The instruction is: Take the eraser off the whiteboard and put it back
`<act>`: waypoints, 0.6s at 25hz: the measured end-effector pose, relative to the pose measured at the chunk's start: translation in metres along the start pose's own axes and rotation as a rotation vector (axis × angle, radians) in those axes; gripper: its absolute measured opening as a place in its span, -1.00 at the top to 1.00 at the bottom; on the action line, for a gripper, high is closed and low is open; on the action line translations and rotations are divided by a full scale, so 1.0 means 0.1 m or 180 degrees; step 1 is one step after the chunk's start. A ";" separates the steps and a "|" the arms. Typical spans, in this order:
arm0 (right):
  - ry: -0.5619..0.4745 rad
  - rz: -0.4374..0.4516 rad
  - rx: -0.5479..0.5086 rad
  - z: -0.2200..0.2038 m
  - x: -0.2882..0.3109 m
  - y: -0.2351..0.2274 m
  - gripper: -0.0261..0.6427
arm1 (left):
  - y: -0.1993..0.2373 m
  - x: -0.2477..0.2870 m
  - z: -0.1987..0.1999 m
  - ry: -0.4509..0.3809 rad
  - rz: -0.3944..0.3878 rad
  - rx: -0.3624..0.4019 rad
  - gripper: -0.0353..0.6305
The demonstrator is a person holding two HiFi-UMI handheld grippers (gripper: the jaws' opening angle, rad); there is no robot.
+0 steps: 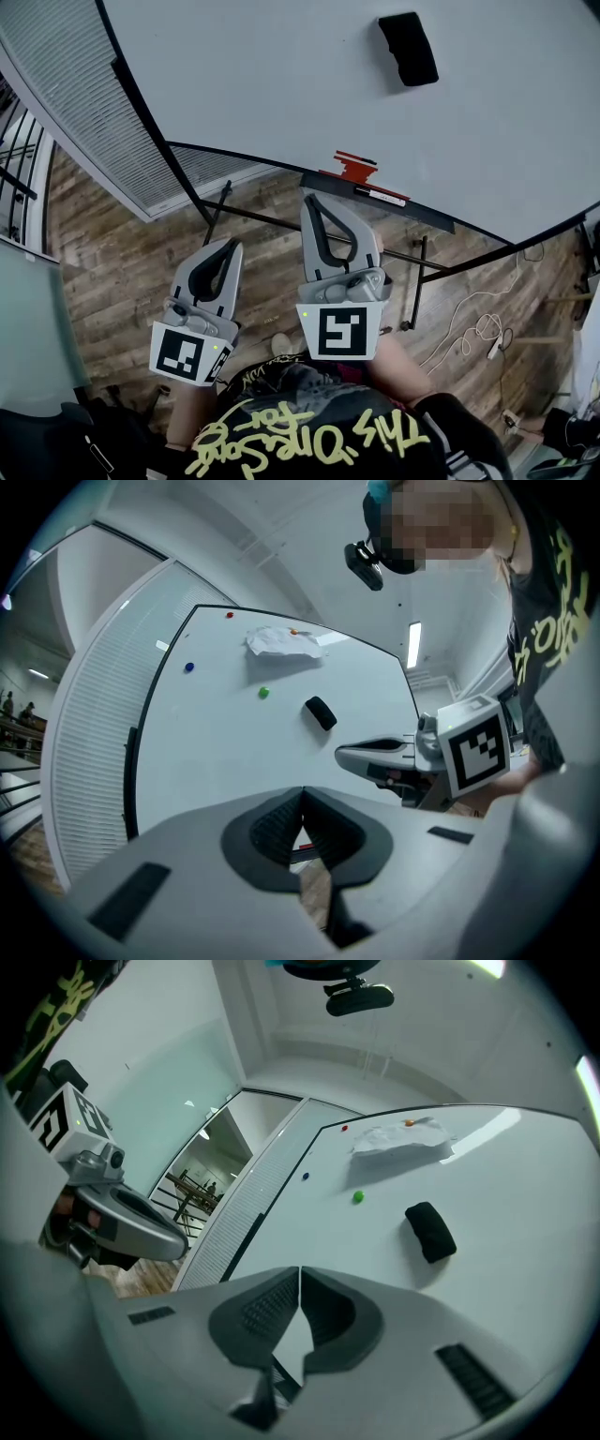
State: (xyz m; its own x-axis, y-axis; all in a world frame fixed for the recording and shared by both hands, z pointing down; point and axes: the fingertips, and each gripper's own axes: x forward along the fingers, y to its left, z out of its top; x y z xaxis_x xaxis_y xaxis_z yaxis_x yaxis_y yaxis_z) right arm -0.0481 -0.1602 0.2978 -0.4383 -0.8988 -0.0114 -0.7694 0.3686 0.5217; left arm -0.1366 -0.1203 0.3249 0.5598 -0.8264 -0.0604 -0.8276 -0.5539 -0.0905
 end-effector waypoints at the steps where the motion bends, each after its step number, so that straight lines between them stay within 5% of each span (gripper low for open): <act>1: 0.0004 0.0010 0.0007 -0.01 0.00 0.01 0.89 | 0.00 0.00 0.00 -0.0002 0.0004 -0.0001 0.87; 15: 0.0035 0.0199 0.0079 -0.03 -0.04 0.19 0.89 | 0.01 -0.03 0.00 0.0003 0.0027 0.0009 0.87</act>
State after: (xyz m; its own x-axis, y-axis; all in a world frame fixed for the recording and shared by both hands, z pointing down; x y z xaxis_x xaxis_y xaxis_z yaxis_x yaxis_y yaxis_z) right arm -0.0590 -0.1501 0.3105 -0.4808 -0.8763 0.0300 -0.7521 0.4297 0.4997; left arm -0.1391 -0.1183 0.3248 0.5526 -0.8313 -0.0602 -0.8323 -0.5465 -0.0929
